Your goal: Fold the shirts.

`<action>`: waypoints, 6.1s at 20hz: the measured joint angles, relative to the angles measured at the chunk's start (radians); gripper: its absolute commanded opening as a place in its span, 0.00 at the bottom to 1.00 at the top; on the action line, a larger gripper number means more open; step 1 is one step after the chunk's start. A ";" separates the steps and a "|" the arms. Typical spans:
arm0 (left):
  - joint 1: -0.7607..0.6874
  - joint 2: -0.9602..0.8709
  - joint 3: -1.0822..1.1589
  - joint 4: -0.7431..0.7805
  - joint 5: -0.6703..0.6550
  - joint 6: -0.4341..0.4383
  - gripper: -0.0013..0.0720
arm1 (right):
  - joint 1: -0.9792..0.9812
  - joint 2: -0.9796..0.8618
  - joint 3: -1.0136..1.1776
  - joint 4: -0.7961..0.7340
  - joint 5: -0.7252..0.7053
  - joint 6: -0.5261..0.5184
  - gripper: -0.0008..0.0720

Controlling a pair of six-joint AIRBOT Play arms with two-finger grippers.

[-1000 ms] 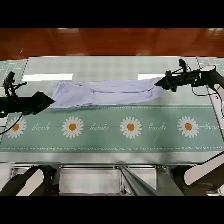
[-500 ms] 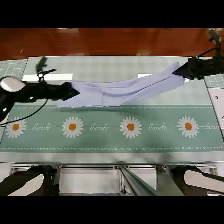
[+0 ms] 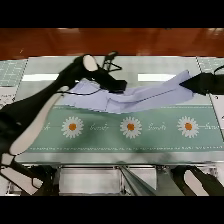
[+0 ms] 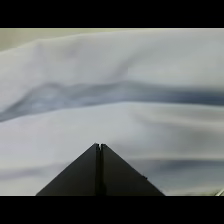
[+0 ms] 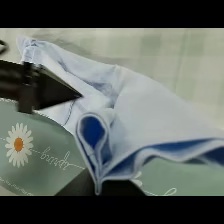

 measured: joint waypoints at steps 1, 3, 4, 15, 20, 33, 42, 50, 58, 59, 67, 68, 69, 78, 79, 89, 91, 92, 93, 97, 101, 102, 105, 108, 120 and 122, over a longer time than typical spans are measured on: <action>-0.038 -0.040 0.042 0.012 -0.016 -0.019 0.04 | 0.000 0.025 -0.013 0.008 0.000 0.006 0.06; -0.103 -0.098 0.092 0.012 -0.023 -0.043 0.04 | 0.000 0.055 -0.029 0.019 0.002 0.011 0.06; -0.134 -0.121 0.109 0.000 -0.026 -0.052 0.04 | 0.000 0.064 -0.034 0.024 0.003 0.011 0.06; -0.037 -0.047 0.112 -0.007 -0.125 -0.032 0.04 | 0.071 0.071 -0.046 0.055 -0.017 0.025 0.06; 0.201 0.270 -0.159 0.090 -0.109 -0.029 0.04 | 0.319 -0.066 -0.022 0.145 -0.181 0.025 0.06; 0.545 1.077 -0.921 0.127 -0.001 0.012 0.04 | 0.782 -0.816 0.436 0.287 -0.425 0.003 0.06; 0.562 1.108 -0.961 0.127 0.051 0.014 0.04 | 0.792 -0.961 0.495 0.327 -0.461 0.007 0.57; 0.834 1.111 -0.628 0.122 0.032 0.054 0.04 | 0.416 -0.672 0.461 0.026 -0.051 0.079 0.57; 0.784 1.212 -0.858 0.022 -0.085 0.073 0.04 | 0.136 -0.210 -0.215 -0.253 -0.248 0.209 0.57; 0.758 1.220 -0.918 -0.001 -0.087 0.073 0.04 | 0.135 -0.201 -0.296 -0.214 -0.307 0.216 0.57; 0.633 1.234 -1.149 -0.095 -0.006 0.068 0.04 | 0.274 -0.489 -0.435 0.272 -0.447 -0.018 0.57; 0.629 1.234 -1.154 -0.101 0.003 0.068 0.04 | 0.301 -0.531 -0.413 0.315 -0.441 -0.041 0.57; 0.627 1.234 -1.159 -0.102 0.012 0.067 0.04 | 0.327 -0.568 -0.389 0.344 -0.438 -0.056 0.57; 0.620 1.233 -1.170 -0.108 0.039 0.064 0.04 | 0.549 -0.779 -0.096 0.427 -0.406 -0.035 0.06; 0.620 1.233 -1.170 -0.108 0.041 0.064 0.04 | 0.564 -0.788 -0.070 0.428 -0.404 -0.035 0.06; 0.620 1.233 -1.170 -0.109 0.047 0.064 0.04 | 0.615 -0.766 0.502 0.007 -0.200 0.167 0.06; 0.620 1.233 -1.170 -0.109 0.047 0.064 0.04 | 0.615 -0.758 0.675 -0.137 -0.117 0.224 0.06; 0.620 1.233 -1.170 -0.109 0.047 0.064 0.04 | 0.611 -0.755 0.761 -0.200 -0.070 0.242 0.06; 0.620 1.233 -1.170 -0.109 0.047 0.064 0.04 | 0.601 -0.750 0.830 -0.246 -0.029 0.257 0.06; 0.620 1.233 -1.170 -0.116 0.046 0.064 0.04 | 0.493 -0.690 0.974 -0.354 0.093 0.290 0.06; 0.620 1.233 -1.170 -0.127 0.046 0.064 0.04 | 0.287 -0.613 1.012 -0.374 0.175 0.303 0.06; 0.620 1.233 -1.170 -0.131 0.046 0.064 0.04 | 0.221 -0.593 1.014 -0.365 0.195 0.306 0.06; 0.620 1.233 -1.168 -0.134 0.046 0.064 0.04 | 0.014 -0.536 0.988 -0.302 0.234 0.307 0.06; 0.620 1.233 -1.155 -0.135 0.048 0.069 0.04 | -0.190 -0.480 0.917 -0.223 0.258 0.315 0.06; 0.621 1.231 -1.081 -0.133 0.172 0.121 0.04 | -0.758 -0.260 0.407 -0.296 0.373 0.349 0.06; 0.621 1.225 -1.080 -0.129 0.189 0.126 0.04 | -0.801 -0.229 0.324 -0.409 0.392 0.359 0.06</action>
